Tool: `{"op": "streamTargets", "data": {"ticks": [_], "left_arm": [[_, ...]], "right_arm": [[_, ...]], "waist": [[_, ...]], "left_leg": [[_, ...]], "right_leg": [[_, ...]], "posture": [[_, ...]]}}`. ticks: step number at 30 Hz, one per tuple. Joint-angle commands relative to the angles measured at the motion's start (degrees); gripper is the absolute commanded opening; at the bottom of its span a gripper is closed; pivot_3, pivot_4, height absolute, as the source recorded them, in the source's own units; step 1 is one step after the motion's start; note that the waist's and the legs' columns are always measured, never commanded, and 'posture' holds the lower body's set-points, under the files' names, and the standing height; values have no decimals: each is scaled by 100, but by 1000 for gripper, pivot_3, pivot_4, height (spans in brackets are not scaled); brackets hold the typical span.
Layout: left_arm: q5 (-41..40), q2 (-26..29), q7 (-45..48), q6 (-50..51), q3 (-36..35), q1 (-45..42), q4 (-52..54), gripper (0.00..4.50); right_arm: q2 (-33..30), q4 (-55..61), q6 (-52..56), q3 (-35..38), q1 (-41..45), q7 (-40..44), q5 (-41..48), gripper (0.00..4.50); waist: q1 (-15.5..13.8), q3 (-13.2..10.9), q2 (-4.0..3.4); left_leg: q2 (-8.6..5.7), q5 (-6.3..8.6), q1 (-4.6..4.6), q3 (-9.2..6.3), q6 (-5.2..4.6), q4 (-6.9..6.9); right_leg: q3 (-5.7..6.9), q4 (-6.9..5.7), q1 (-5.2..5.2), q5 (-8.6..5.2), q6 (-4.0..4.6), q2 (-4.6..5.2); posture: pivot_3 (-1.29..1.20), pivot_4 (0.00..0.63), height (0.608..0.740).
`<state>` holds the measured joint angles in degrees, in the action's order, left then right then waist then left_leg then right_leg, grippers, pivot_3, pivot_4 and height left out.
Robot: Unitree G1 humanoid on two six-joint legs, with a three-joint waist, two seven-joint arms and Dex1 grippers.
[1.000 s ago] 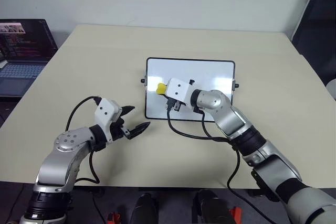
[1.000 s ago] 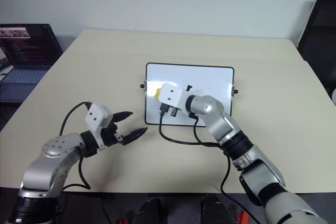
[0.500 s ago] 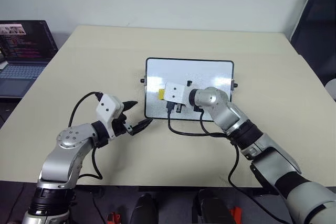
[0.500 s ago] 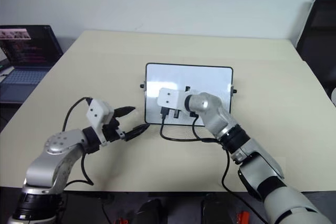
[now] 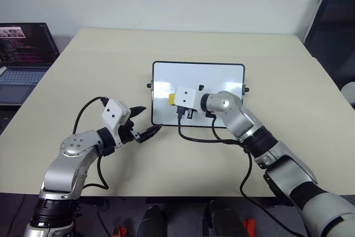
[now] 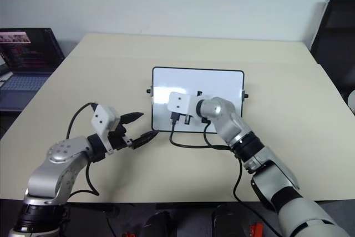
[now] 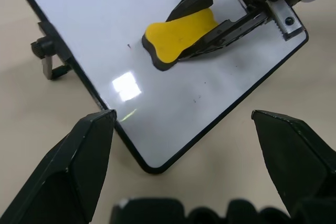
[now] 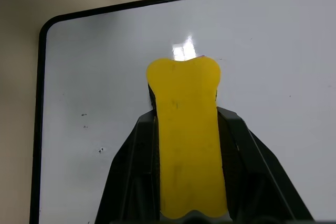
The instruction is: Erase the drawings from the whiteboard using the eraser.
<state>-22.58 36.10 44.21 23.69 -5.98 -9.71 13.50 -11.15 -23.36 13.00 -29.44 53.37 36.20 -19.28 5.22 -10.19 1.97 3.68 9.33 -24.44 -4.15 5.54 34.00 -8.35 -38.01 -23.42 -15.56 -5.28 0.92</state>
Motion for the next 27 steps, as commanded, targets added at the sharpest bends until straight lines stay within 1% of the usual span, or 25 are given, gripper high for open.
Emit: {"op": "streamTargets", "data": {"ticks": [1,2,4,6,9,11,15,18,20,24,27], "left_arm": [[-69,-8,-48,23,-47,-82,249,4500],[-69,-8,-48,30,-48,-78,256,4500],[-68,-10,-50,35,-55,-61,266,4500],[-63,-14,-50,32,-61,-35,273,4500],[-53,-30,-48,11,-46,-12,261,4500],[-41,-41,-39,-6,-27,-15,238,4500],[-27,-56,-19,-22,-2,-46,191,4500],[-24,-60,6,-30,27,-80,159,4500],[-22,-57,23,-34,40,-101,136,4500],[-19,-72,28,-14,98,-198,90,4500],[-26,-76,17,22,130,-227,126,4500]], "right_arm": [[111,-517,-338,327,427,-879,-224,1099],[133,-621,-408,346,478,-978,-220,1099],[135,-718,-453,299,467,-887,-189,1098],[99,-648,-376,204,339,-598,-179,1098],[-110,-163,-185,-122,-12,276,-167,1092],[-183,71,-102,-173,-150,519,-194,1092],[-166,104,-64,-25,-153,267,-304,1091],[-93,-107,-158,335,48,-539,-364,1091],[-67,-163,-239,447,144,-788,-318,1091],[188,-218,-449,372,204,-763,-181,1091],[240,-258,-404,197,83,-508,-226,1091]], "waist": [[2,-1,-1],[2,-1,-1],[-12,-1,-1],[-24,0,1],[-22,1,1],[-22,0,0],[-19,-1,-1],[-22,-1,-1],[-28,-1,-1],[-23,-1,0],[-10,-1,-1]], "left_leg": [[0,0,0,0,0,0],[-1,0,1,0,0,1],[-1,-1,1,0,-1,1],[0,-1,0,0,-1,1],[0,-1,0,1,-1,-4],[0,0,0,0,-1,-8],[0,-1,0,0,-1,-7],[0,-1,0,0,-1,-2],[-1,-2,0,0,-1,0],[-1,-3,0,0,0,0],[1,-2,-1,0,0,-10]], "right_leg": [[0,0,-1,2,2,0],[0,-1,-2,4,3,0],[-1,0,-3,7,4,0],[0,6,0,5,3,0],[-2,10,1,2,0,0],[0,8,1,-3,-7,0],[-1,4,0,-4,-6,0],[0,4,0,-1,0,0],[-1,4,0,4,4,0],[-1,5,-1,5,4,0],[-1,7,-5,0,0,-1]], "posture": [[0,150,740],[0,150,740],[0,150,740],[0,150,740],[0,150,740],[0,150,740],[0,150,740],[0,150,740],[0,150,740],[0,150,740],[0,150,740]]}}
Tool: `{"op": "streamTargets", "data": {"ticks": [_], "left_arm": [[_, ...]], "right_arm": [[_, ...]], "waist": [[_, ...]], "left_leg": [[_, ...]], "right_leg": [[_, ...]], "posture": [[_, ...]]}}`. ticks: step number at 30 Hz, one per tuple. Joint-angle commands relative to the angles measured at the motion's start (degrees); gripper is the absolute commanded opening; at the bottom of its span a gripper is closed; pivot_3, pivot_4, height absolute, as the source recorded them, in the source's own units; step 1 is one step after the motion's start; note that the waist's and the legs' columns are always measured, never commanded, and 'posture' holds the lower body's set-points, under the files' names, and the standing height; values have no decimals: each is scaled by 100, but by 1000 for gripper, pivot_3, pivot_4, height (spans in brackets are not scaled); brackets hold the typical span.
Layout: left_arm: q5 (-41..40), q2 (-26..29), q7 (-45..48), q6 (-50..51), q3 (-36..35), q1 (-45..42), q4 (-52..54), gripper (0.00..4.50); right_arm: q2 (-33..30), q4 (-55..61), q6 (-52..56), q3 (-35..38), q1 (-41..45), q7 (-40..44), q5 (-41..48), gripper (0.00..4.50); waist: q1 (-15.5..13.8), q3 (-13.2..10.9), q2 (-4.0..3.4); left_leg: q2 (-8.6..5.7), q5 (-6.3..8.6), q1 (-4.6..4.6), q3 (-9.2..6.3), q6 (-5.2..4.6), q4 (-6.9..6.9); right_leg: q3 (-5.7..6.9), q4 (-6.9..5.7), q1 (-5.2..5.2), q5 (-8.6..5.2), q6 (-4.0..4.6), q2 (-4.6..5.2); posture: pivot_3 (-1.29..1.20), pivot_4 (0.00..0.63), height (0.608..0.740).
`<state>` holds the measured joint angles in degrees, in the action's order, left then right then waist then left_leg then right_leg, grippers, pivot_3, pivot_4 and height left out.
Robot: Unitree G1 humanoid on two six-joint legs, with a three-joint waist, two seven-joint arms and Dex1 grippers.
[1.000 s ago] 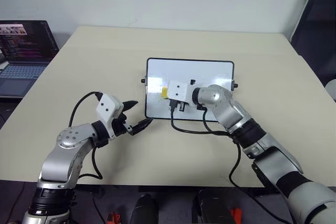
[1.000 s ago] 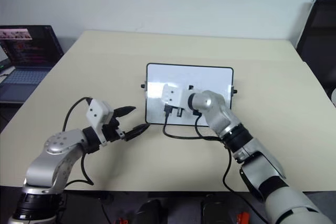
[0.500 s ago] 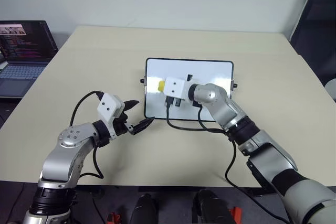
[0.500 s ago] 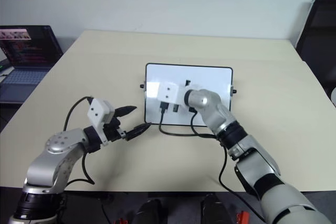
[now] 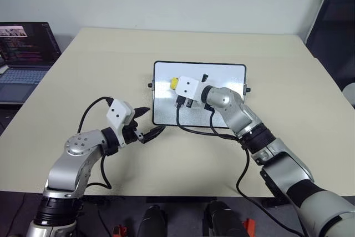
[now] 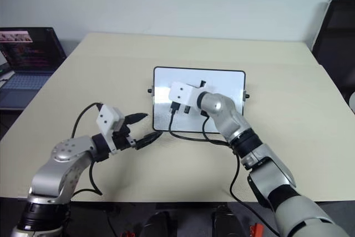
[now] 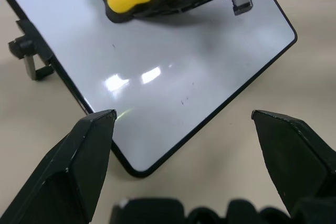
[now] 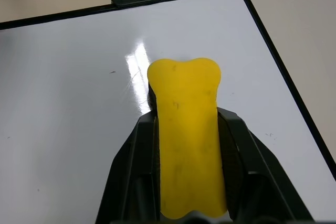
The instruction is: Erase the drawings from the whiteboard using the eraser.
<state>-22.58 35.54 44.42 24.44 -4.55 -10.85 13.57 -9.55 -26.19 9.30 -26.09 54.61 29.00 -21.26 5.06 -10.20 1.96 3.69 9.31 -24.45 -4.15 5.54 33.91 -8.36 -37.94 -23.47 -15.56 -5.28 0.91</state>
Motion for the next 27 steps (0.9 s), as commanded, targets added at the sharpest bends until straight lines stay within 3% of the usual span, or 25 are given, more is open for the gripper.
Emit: {"op": "streamTargets", "data": {"ticks": [1,7,21,27], "left_arm": [[-33,-21,-13,-29,-9,-119,145,4500],[-55,-21,-30,69,10,-141,230,4500],[-49,-77,40,133,121,-333,155,4500],[-43,-90,145,71,204,-437,18,4500]], "right_arm": [[25,86,6,-232,-136,415,-49,1091],[-417,729,437,-494,-597,1331,-119,1091],[-1848,2690,1177,-15,-1814,1435,-466,1090],[-1930,3515,1663,481,-2125,1500,-81,1090]], "waist": [[14,0,0],[-8,0,0],[-121,2,3],[-175,1,5]], "left_leg": [[0,1,-1,0,0,-5],[0,6,-1,-1,6,-15],[-6,4,0,-2,8,9],[-7,4,-1,0,8,11]], "right_leg": [[0,0,-1,-1,-8,0],[2,-1,-1,-8,-30,0],[2,5,15,-20,-2,6],[0,11,15,-20,-2,7]], "posture": [[0,150,740],[0,150,740],[0,150,740],[0,150,740]]}}
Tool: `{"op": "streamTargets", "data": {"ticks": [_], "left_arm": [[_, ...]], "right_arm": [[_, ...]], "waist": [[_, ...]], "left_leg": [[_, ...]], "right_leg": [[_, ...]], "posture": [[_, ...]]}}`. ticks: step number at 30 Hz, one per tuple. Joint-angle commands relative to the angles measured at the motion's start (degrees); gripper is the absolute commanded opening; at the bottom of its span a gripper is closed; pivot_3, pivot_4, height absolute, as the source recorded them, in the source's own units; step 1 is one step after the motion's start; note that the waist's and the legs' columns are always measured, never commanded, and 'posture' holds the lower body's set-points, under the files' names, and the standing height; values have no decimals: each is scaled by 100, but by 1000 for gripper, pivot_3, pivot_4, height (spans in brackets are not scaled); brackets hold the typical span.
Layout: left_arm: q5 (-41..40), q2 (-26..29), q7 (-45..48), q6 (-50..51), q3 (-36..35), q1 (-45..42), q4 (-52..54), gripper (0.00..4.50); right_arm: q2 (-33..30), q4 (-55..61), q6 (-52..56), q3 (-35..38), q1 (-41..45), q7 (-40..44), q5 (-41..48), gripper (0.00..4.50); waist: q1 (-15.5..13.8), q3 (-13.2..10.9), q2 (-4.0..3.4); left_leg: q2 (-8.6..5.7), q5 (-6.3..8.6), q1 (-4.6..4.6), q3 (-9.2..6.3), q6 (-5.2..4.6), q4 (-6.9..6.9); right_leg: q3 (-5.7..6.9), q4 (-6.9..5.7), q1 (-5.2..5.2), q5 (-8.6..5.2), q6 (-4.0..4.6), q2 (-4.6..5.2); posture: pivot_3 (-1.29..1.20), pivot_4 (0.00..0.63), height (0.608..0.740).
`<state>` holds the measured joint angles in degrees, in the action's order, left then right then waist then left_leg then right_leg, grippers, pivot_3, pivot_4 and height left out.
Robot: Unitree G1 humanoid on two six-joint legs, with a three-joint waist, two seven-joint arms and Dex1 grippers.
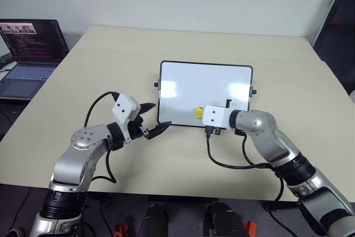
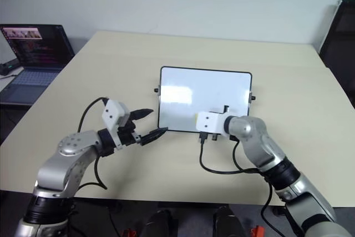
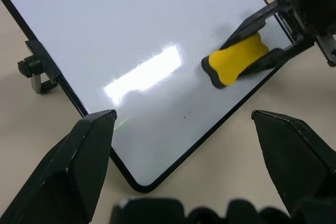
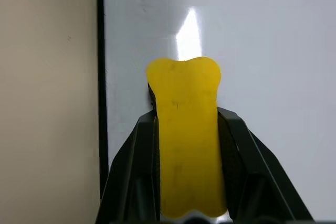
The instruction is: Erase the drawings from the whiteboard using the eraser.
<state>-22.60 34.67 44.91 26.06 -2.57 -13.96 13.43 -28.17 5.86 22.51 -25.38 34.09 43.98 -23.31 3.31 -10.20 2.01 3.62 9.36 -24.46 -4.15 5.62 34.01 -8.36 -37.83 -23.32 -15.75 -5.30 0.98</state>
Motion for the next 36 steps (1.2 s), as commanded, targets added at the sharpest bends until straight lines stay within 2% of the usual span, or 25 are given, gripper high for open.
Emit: {"op": "streamTargets", "data": {"ticks": [1,7,10,17,22,27,36], "left_arm": [[-45,-2,164,-108,53,-165,13,4500],[-39,42,695,-251,360,-398,-30,4500],[39,-22,853,-384,492,-603,-218,4500],[233,-255,1186,-848,810,-1065,-966,4500],[401,-567,1521,-1244,1156,-1510,-1416,4500],[542,-777,1932,-1559,1459,-1973,-1645,4500],[533,-1391,2333,-1563,1883,-2465,-1722,4500]], "right_arm": [[40,683,637,687,-222,54,408,1090],[85,2484,1983,2087,-1305,-17,1159,1090],[79,2894,2159,2343,-1692,-245,1233,1090],[330,2820,2122,1917,-1612,-1020,999,1090],[388,3062,2599,2832,-2250,-1530,1126,1090],[837,3530,3235,4126,-2751,-1843,1540,1090],[1720,3102,3807,4609,-2686,-2313,2303,1090]], "waist": [[-3,0,0],[-16,-2,0],[-19,-2,0],[105,-2,-1],[-28,-3,2],[-37,-3,1],[38,-2,-2]], "left_leg": [[0,0,0,0,0,0],[1,3,-35,-2,3,-8],[2,8,-35,-2,8,-10],[2,6,-24,1,7,-3],[0,7,-36,-1,8,-6],[1,8,-37,-5,9,-10],[1,5,-27,-7,5,-1]], "right_leg": [[0,0,0,0,0,0],[5,8,-24,-2,-11,0],[8,10,-24,2,-27,0],[4,3,-23,-3,2,0],[6,13,-21,-7,-7,0],[11,10,-22,5,-33,-2],[7,-7,-16,-4,-8,-3]], "posture": [[0,150,740],[0,150,740],[0,150,740],[0,150,740],[0,150,740],[0,150,740],[0,150,740]]}}
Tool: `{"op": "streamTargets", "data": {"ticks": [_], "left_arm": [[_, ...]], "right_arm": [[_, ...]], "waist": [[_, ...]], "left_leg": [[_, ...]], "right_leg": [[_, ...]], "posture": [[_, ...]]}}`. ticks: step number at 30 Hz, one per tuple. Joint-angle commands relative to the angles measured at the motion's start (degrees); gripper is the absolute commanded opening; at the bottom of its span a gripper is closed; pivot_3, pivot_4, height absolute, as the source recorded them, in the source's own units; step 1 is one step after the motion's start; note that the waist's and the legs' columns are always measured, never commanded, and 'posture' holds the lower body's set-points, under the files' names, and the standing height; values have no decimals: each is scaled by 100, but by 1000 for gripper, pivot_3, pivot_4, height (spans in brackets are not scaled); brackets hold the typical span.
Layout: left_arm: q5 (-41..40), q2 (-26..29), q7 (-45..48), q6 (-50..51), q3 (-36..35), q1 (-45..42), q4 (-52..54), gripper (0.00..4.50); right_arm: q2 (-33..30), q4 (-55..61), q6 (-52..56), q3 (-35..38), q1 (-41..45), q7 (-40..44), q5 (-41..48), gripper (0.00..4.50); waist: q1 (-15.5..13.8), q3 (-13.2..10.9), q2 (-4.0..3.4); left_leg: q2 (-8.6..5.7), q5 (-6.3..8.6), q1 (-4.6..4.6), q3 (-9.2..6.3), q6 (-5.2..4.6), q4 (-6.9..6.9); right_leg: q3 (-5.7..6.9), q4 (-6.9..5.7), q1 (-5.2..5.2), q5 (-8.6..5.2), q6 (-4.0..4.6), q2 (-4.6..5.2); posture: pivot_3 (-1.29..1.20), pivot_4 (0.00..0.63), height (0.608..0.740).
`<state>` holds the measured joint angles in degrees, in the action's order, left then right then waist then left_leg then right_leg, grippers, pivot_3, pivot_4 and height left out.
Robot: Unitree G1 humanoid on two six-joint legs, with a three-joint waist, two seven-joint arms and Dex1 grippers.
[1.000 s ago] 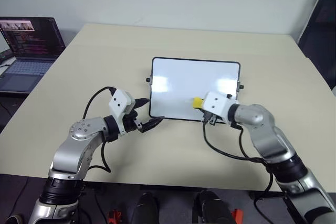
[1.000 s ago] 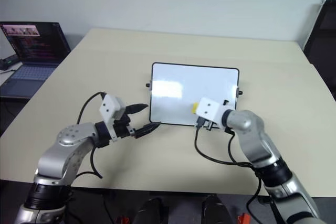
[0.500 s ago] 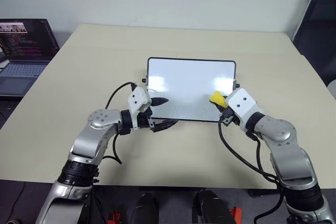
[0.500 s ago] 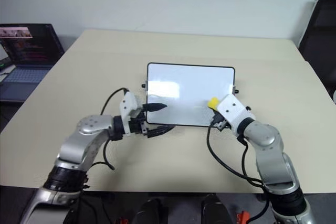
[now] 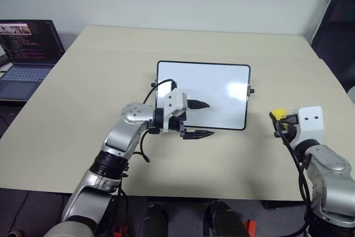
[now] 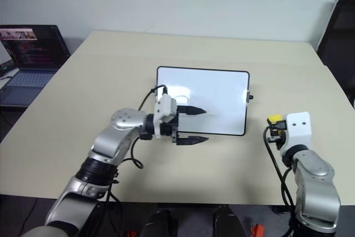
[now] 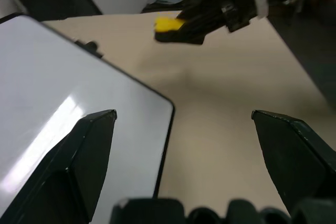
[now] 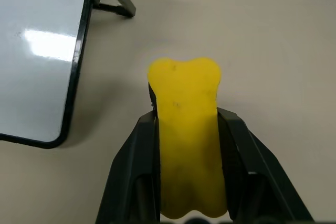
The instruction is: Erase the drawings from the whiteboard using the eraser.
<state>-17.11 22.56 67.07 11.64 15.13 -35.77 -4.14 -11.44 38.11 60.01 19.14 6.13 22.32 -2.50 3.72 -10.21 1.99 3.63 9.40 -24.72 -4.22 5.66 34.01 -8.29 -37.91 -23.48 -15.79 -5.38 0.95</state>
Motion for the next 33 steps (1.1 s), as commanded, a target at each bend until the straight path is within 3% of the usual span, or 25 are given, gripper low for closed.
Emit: {"op": "streamTargets", "data": {"ticks": [1,8,17,27,33], "left_arm": [[-20,-254,151,-126,157,-353,20,4500],[91,-614,208,-254,250,-790,-261,4500],[98,-496,124,-133,199,-599,-29,4500],[102,-442,-278,99,114,-202,349,4500],[-96,-136,-1309,617,-835,379,685,4500]], "right_arm": [[16,-227,16,132,108,-188,229,1090],[-82,-1360,-673,168,403,-630,317,1090],[-403,-2557,-1455,191,930,-976,468,1090],[-520,-2667,-1882,224,898,-1102,765,4483],[-333,-532,-1634,-55,216,-865,1381,4483]], "waist": [[-7,0,0],[7,1,-3],[56,-2,-9],[94,-2,-13],[125,-7,-36]], "left_leg": [[0,0,0,0,0,2],[-1,0,-1,0,0,2],[-2,0,-1,-1,-1,-1],[-2,0,0,-2,-1,-1],[0,0,1,-5,-1,-4]], "right_leg": [[0,0,1,0,0,0],[-1,5,3,2,-6,0],[-1,3,4,15,-28,-1],[-1,1,5,16,-30,-1],[-1,-3,2,14,-31,-4]], "posture": [[0,150,740],[0,150,740],[0,150,740],[0,150,740],[0,150,740]]}}
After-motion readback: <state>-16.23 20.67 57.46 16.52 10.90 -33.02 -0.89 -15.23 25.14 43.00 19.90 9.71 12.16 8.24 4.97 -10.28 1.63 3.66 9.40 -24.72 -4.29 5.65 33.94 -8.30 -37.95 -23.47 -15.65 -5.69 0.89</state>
